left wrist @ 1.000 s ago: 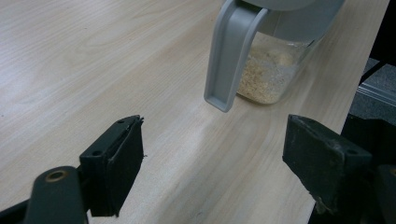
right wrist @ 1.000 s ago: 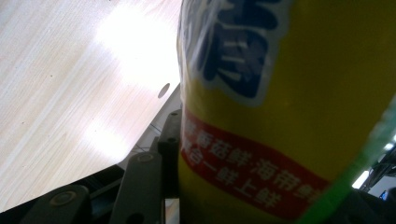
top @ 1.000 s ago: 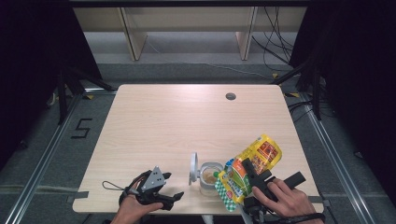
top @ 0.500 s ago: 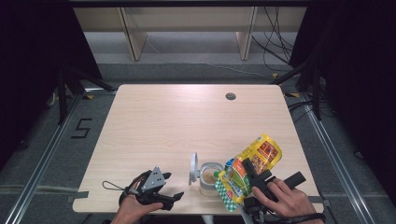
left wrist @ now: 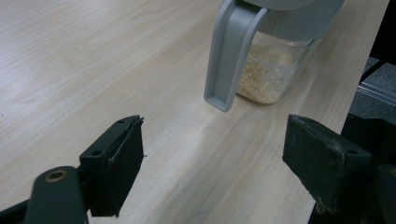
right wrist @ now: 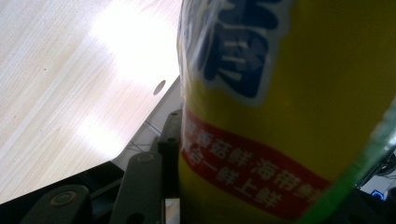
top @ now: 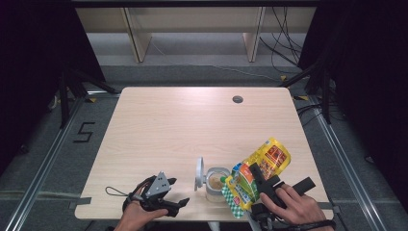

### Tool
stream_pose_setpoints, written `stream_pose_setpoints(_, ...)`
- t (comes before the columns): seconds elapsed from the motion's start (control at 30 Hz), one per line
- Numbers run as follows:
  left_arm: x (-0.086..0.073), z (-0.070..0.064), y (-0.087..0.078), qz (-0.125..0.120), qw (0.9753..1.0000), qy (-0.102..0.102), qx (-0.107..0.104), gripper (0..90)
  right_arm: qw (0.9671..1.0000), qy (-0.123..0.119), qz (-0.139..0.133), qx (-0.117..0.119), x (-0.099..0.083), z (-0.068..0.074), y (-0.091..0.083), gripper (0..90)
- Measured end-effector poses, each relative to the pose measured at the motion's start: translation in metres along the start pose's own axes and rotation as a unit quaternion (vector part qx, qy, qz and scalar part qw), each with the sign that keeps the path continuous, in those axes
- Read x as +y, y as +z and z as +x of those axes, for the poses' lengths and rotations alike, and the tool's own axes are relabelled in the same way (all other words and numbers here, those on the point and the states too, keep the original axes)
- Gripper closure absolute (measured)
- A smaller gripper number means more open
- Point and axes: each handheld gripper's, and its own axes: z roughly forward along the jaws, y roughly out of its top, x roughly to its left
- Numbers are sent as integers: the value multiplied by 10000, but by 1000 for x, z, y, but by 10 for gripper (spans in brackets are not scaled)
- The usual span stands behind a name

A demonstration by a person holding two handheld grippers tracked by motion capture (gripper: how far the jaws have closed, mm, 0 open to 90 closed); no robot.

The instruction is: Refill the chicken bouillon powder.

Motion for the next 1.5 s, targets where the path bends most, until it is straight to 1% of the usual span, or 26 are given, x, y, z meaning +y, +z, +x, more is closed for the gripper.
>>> stream_pose_setpoints(0.03, 0, 0, 0, 0, 10000, -2, 0, 196, 10000, -4, 2, -1, 0, 0, 0, 614)
stream_pose_setpoints(0.07, 0, 1, -1, 39, 10000, 45, 12, 196, 10000, 4, 5, -1, 0, 0, 0, 615)
stream_pose_setpoints(0.1, 0, 1, 0, 37, 10000, 41, 10, 196, 10000, -2, 14, -55, 0, 0, 0, 614)
stream_pose_setpoints(0.13, 0, 0, 0, 3, 10000, -2, -14, 196, 10000, -1, 16, -57, 0, 0, -1, 614)
stream_pose_setpoints(0.2, 0, 0, 0, 8, 10000, -3, -22, 196, 10000, 10, 2, -14, 0, 0, 0, 615)
stream_pose_setpoints(0.3, 0, 2, 0, 34, 10000, 61, -1, 196, 10000, 11, -8, -30, 0, 0, -1, 615)
stream_pose_setpoints(0.37, 0, 1, 0, 20, 10000, 44, -12, 196, 10000, 4, -24, -25, 1, 0, 0, 615)
stream_pose_setpoints(0.4, 0, 1, 0, -20, 10000, -4, -28, 196, 10000, -11, -11, -92, 1, 0, -1, 615)
stream_pose_setpoints(0.43, 0, 2, -1, 63, 9999, 90, 16, 196, 10000, -23, -3, -81, 1, 0, -1, 615)
stream_pose_setpoints(0.47, 0, 1, 0, 10, 10000, 22, -29, 196, 10000, -37, -9, -72, 1, 1, -1, 615)
stream_pose_setpoints(0.5, 0, 1, -1, 43, 10000, 32, 2, 196, 10000, -35, -30, -14, 1, 0, 0, 615)
stream_pose_setpoints(0.57, 0, 1, -1, 70, 10000, 64, 19, 196, 10000, -30, -18, -23, 2, 1, 0, 615)
stream_pose_setpoints(0.63, 0, 1, -1, 77, 9999, 67, 19, 196, 10000, -26, -27, -25, 2, 1, 0, 615)
stream_pose_setpoints(0.67, 0, 1, 0, 29, 10000, 54, 2, 196, 10000, -32, -18, -27, 2, 1, 0, 615)
stream_pose_setpoints(0.73, 0, 1, 0, 34, 10000, 56, 8, 196, 10000, -42, -12, -30, 2, 0, 0, 615)
stream_pose_setpoints(0.77, 0, 1, -1, 81, 9999, 61, 21, 196, 10000, -48, -1, -36, 1, 0, 0, 615)
stream_pose_setpoints(0.8, 0, 1, 0, 42, 10000, 57, 7, 196, 10000, -46, 0, -35, 1, 0, 0, 615)
stream_pose_setpoints(0.87, 0, 1, -1, 73, 10000, 65, 17, 196, 10000, -34, -5, -42, 1, 0, 0, 615)
stream_pose_setpoints(0.97, 0, 1, -1, 58, 10000, 57, 0, 196, 10000, -38, 12, -55, 1, 0, -1, 615)
stream_pose_setpoints(1.03, 0, 0, 0, 12, 10000, -11, -27, 196, 9999, -41, 23, -112, 1, 0, -1, 615)
stream_pose_setpoints(1.07, 0, 1, -1, 54, 10000, 37, -17, 196, 9999, -41, 25, -109, 1, 0, -1, 615)
stream_pose_setpoints(1.13, 0, 1, -1, 50, 10000, 34, -18, 196, 9999, -35, 11, -104, 1, 0, -1, 615)
stream_pose_setpoints(1.17, 0, 1, -1, 49, 10000, 35, -15, 196, 10000, -34, 2, -56, 1, 0, -1, 615)
stream_pose_setpoints(1.2, 0, 0, 0, 10, 10000, -7, -27, 196, 10000, -44, -6, -41, 1, 0, 0, 615)
stream_pose_setpoints(1.27, 0, 0, 0, -18, 10000, -12, -33, 196, 10000, -34, -13, -30, 1, 0, 0, 615)
stream_pose_setpoints(1.5, 0, 1, -1, 59, 10000, 33, -46, 195, 10000, -26, -7, -39, 1, 1, 0, 615)
